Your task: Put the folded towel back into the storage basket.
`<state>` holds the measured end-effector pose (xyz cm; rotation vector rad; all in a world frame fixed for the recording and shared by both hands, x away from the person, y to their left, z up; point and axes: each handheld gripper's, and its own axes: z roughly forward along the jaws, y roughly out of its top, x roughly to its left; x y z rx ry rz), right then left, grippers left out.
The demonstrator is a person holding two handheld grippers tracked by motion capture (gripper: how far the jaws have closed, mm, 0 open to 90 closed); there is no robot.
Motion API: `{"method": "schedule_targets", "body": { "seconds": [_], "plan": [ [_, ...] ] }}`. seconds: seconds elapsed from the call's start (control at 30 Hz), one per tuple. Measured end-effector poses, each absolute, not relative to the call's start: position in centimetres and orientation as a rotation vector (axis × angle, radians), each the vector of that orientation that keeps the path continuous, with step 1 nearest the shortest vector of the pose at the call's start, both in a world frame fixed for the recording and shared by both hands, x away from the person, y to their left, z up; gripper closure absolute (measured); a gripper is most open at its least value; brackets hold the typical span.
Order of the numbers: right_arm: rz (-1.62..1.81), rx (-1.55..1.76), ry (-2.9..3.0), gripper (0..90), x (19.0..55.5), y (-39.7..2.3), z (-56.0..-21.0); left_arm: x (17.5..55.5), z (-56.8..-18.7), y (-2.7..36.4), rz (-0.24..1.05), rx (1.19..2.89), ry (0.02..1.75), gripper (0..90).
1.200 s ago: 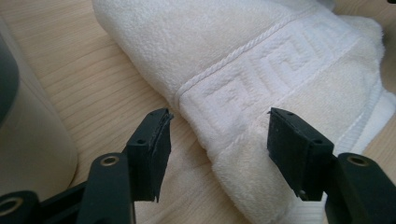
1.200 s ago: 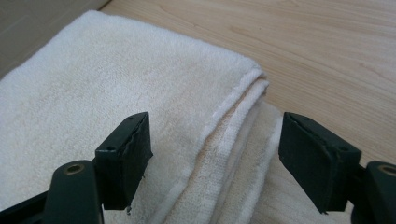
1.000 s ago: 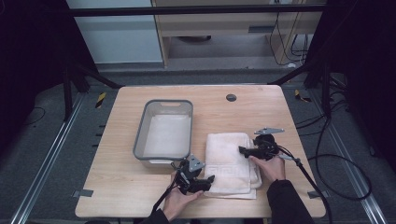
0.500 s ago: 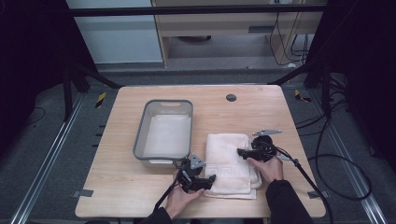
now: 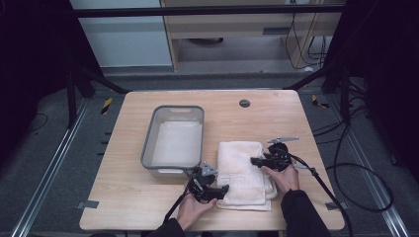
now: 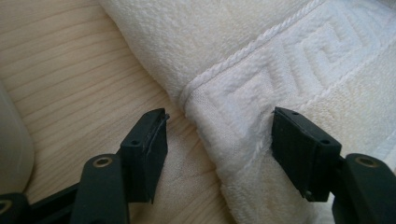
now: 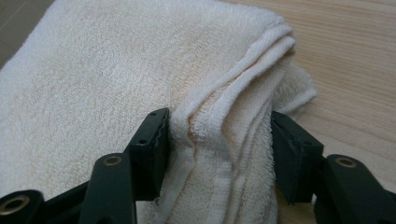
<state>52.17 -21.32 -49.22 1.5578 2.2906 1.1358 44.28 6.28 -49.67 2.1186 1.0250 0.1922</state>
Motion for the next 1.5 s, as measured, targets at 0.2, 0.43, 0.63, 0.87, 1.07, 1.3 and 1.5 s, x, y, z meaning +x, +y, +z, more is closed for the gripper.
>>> {"method": "schedule_targets", "body": {
  "seconds": [0.2, 0.43, 0.63, 0.87, 1.07, 1.3, 1.5],
  "plan": [
    [1.167, 1.595, 2.301, 51.5, 52.3, -21.4, -49.2, 44.3, -49.7, 6.3, 0.157, 2.122, 0.997, 45.7],
    [1.209, 1.623, 2.298, 61.5, 52.3, -21.4, -49.2, 44.4, -49.6, 6.2, 0.088, 2.115, 0.980, 61.4],
    [1.233, 1.637, 2.294, 65.0, 52.4, -21.5, -49.0, 44.5, -49.5, 6.3, 0.060, 2.108, 0.979, 71.2],
    [1.235, 1.615, 2.284, 65.9, 52.1, -21.4, -48.5, 44.3, -49.3, 6.5, 0.062, 2.088, 0.969, 76.0],
    [1.260, 1.581, 2.262, 66.0, 51.6, -21.6, -47.2, 44.1, -48.7, 6.9, 0.054, 2.059, 0.953, 76.5],
    [1.333, 1.540, 2.224, 66.1, 50.8, -21.8, -45.6, 43.7, -47.2, 7.5, 0.069, 2.030, 0.922, 76.7],
    [1.365, 1.488, 2.197, 66.2, 50.1, -21.8, -44.0, 43.4, -46.0, 7.8, 0.096, 2.017, 0.898, 76.8]
  ]
}}
